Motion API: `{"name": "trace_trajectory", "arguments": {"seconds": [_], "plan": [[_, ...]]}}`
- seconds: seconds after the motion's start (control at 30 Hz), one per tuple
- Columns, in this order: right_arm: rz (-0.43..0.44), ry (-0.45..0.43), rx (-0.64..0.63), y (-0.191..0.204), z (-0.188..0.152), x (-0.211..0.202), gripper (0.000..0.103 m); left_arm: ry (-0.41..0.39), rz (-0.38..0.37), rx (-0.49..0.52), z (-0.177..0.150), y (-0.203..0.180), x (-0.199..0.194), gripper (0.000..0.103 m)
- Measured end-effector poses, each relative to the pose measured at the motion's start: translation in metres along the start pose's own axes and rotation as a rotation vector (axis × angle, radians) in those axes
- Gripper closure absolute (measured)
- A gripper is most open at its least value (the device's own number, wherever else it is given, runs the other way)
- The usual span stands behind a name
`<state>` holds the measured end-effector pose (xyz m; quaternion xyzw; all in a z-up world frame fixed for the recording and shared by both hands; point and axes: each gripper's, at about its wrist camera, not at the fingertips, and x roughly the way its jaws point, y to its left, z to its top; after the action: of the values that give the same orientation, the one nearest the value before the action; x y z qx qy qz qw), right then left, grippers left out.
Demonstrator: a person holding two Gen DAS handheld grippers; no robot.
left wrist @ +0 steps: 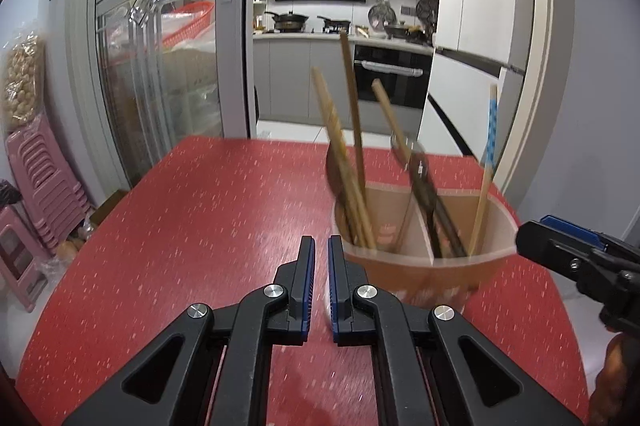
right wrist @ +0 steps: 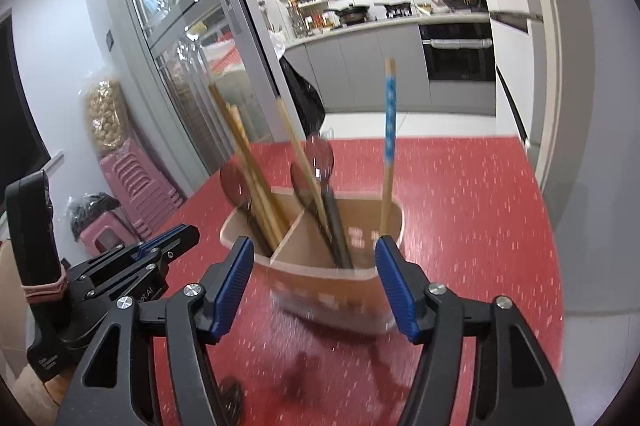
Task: Organize utensils
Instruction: 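Withdraw both tools from the holder back to the last two spoons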
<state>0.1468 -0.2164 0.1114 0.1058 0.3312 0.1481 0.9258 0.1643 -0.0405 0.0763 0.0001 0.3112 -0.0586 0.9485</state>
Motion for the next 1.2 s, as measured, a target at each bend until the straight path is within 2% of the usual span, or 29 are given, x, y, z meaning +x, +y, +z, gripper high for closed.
{"name": "trace_trajectory", "arguments": {"seconds": [0.33, 0.6, 0.97, 1.1, 1.13, 1.17, 1.2], "plan": [[-0.020, 0.116, 0.065, -0.001, -0.046, -0.007, 0.031, 0.090, -0.005, 0.001, -0.040, 0.008, -0.013, 0.071], [-0.026, 0.196, 0.109, -0.003, -0.076, -0.006, 0.025, 0.177, -0.015, -0.042, -0.069, 0.017, -0.015, 0.071], [0.001, 0.240, 0.117, 0.008, -0.096, -0.009, 0.020, 0.224, -0.001, -0.066, -0.098, 0.029, -0.026, 0.071], [0.004, 0.250, 0.124, 0.012, -0.103, -0.009, 0.014, 0.236, 0.006, -0.086, -0.103, 0.035, -0.027, 0.071], [0.003, 0.253, 0.125, 0.012, -0.104, -0.010, 0.014, 0.236, 0.010, -0.090, -0.105, 0.036, -0.028, 0.060], [0.001, 0.257, 0.124, 0.013, -0.106, -0.010, 0.013, 0.238, 0.016, -0.092, -0.106, 0.037, -0.029, 0.034], [-0.001, 0.261, 0.121, 0.014, -0.107, -0.009, 0.013, 0.255, 0.030, -0.095, -0.107, 0.038, -0.029, 0.000]]}}
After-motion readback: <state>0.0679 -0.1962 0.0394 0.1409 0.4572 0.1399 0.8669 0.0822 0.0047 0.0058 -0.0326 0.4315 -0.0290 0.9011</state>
